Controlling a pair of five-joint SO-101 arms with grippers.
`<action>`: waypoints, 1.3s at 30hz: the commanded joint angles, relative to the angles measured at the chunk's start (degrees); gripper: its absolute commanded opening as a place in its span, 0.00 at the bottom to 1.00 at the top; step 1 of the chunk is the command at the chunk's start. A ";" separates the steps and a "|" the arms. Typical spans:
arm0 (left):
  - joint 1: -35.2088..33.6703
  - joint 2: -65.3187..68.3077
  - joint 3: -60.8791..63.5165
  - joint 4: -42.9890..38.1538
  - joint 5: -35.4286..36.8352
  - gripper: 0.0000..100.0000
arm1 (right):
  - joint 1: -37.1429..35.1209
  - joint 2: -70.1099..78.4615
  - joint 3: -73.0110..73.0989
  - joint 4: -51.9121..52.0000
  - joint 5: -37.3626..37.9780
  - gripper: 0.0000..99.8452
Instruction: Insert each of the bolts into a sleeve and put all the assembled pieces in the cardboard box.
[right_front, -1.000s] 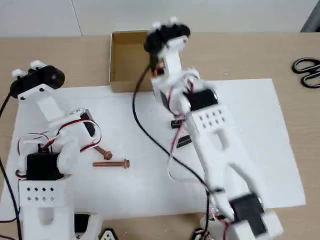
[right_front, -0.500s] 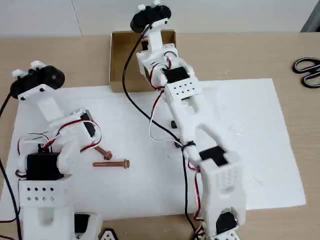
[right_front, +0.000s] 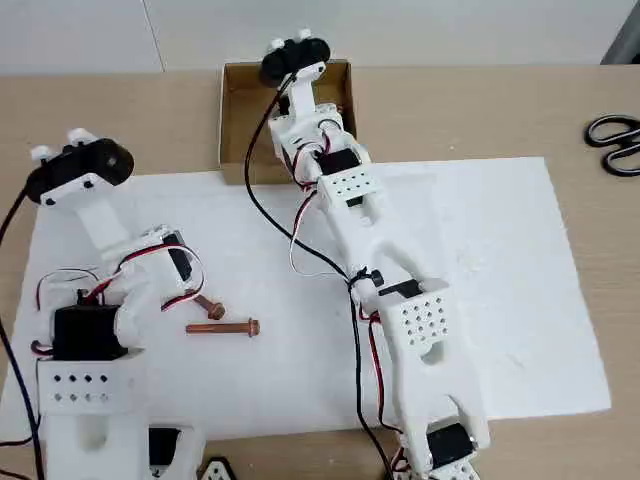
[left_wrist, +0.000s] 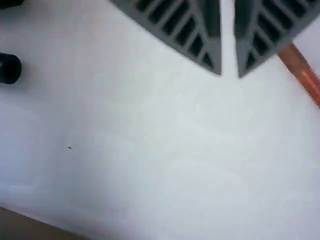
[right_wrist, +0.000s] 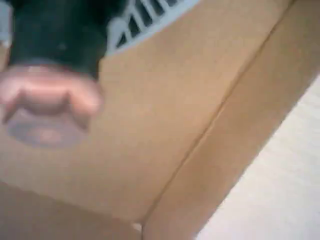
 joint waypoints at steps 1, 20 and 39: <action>-0.26 -0.26 -0.75 0.26 -0.09 0.01 | 0.04 -1.45 -4.84 -0.66 -0.44 0.01; 0.00 -0.26 -1.19 2.11 0.09 0.01 | -0.48 -13.05 -5.01 13.76 -0.70 0.18; -0.26 -0.18 -1.80 6.07 3.25 0.01 | -0.31 -28.26 -5.01 67.74 -10.11 0.18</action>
